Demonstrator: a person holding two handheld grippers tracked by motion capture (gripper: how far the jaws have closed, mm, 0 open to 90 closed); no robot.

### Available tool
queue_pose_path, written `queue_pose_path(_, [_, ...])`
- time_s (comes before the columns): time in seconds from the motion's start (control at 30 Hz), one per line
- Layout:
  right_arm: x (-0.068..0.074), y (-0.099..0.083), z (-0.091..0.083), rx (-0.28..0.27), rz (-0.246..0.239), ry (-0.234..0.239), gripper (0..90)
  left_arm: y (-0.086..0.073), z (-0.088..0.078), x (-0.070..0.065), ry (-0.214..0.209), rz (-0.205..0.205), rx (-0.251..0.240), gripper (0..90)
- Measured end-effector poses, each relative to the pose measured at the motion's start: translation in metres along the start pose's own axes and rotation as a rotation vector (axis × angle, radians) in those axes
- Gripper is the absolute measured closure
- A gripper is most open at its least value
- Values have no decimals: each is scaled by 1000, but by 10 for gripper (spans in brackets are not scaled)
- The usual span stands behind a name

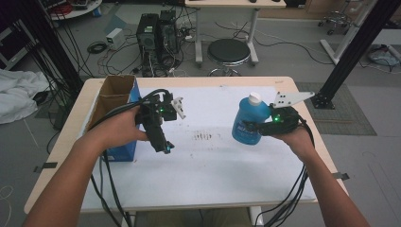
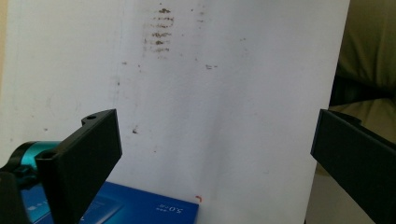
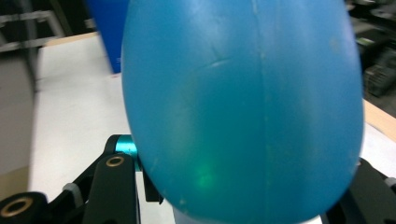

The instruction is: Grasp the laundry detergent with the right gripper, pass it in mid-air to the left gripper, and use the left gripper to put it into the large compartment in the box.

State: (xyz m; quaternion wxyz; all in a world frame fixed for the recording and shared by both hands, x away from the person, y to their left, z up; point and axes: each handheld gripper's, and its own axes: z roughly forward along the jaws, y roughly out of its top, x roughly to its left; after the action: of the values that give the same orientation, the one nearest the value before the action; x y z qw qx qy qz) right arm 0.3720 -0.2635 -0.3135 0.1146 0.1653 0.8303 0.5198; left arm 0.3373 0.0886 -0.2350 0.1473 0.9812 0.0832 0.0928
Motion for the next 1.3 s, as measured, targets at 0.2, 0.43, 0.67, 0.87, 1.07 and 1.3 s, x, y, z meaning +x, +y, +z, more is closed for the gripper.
queue_pose_path(0.2, [11, 9, 6, 29, -77, 98, 442, 8, -3, -1, -4, 15, -3, 18])
queue_pose_path(0.43, [17, 15, 12, 19, -113, 185, 446, 17, -4, -1, -15, 24, -7, 18])
queue_pose_path(0.67, [23, 22, 26, 61, -160, 244, 447, 28, -8, -3, -26, 39, -18, 18])
queue_pose_path(0.87, [29, 30, 38, 73, -190, 283, 447, 35, -9, -4, -33, 43, -28, 18])
queue_pose_path(1.07, [36, 35, 49, 71, -209, 313, 446, 40, -10, -4, -35, 51, -19, 18])
queue_pose_path(1.3, [43, 39, 65, 77, -209, 345, 448, 49, -13, -4, -41, 58, -21, 18])
